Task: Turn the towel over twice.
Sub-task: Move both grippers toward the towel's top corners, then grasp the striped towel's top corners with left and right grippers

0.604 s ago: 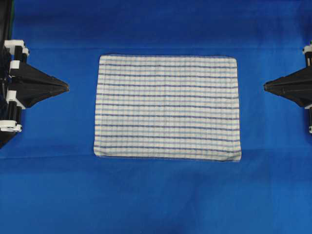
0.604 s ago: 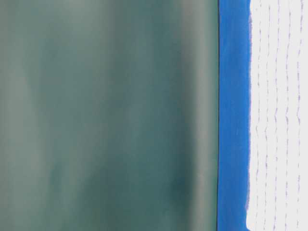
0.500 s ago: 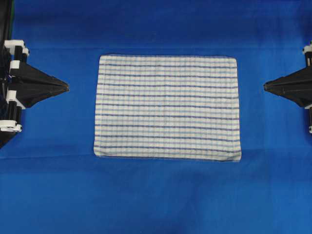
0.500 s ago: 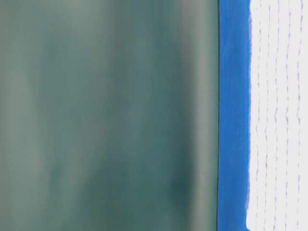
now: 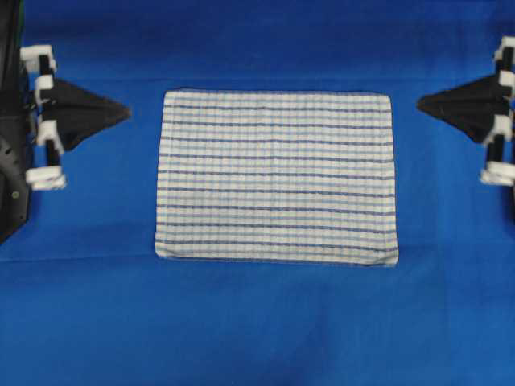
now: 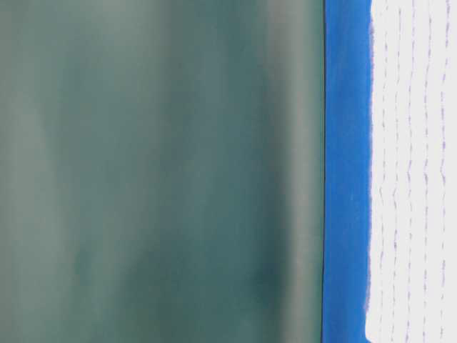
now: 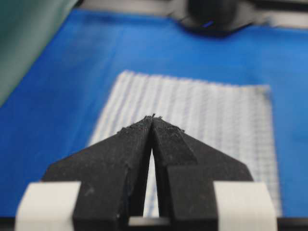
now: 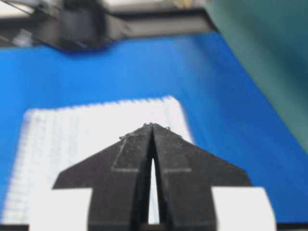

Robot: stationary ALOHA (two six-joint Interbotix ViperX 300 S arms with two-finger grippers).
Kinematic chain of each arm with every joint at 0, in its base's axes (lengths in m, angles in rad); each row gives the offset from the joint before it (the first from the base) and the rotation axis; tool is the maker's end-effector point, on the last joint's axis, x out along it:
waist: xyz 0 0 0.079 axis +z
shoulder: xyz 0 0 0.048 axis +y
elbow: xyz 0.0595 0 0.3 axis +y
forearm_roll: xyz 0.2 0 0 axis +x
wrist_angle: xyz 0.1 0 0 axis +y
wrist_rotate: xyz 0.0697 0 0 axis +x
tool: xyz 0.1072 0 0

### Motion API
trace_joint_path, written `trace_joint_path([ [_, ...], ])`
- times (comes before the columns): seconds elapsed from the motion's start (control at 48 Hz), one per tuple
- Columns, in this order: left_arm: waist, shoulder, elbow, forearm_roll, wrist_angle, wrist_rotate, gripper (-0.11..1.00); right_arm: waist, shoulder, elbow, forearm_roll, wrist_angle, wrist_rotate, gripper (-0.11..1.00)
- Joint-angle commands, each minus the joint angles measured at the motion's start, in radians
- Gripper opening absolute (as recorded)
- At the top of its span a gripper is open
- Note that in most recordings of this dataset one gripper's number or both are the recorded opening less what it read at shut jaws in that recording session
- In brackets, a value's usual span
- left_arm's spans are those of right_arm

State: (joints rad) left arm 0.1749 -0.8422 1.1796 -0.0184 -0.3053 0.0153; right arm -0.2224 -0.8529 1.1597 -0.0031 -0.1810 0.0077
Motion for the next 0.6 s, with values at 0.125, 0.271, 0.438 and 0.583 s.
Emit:
trace_joint_path([
  [0.125, 0.087, 0.13, -0.012, 0.0, -0.058, 0.005, 0.01, -0.13, 0.156, -0.009, 0.006, 0.009, 0.003, 0.01],
  [0.271, 0.129, 0.232, 0.002, -0.002, -0.121, 0.035, 0.21, -0.215, 0.302, -0.023, 0.006, 0.009, 0.003, 0.3],
  [0.438, 0.173, 0.362, -0.006, -0.002, -0.17, 0.044, 0.7, -0.258, 0.446, -0.046, 0.002, 0.009, -0.009, 0.65],
  [0.583, 0.227, 0.477, -0.017, -0.002, -0.207, 0.046, 0.85, -0.272, 0.565, -0.063, -0.002, -0.006, -0.012, 0.59],
])
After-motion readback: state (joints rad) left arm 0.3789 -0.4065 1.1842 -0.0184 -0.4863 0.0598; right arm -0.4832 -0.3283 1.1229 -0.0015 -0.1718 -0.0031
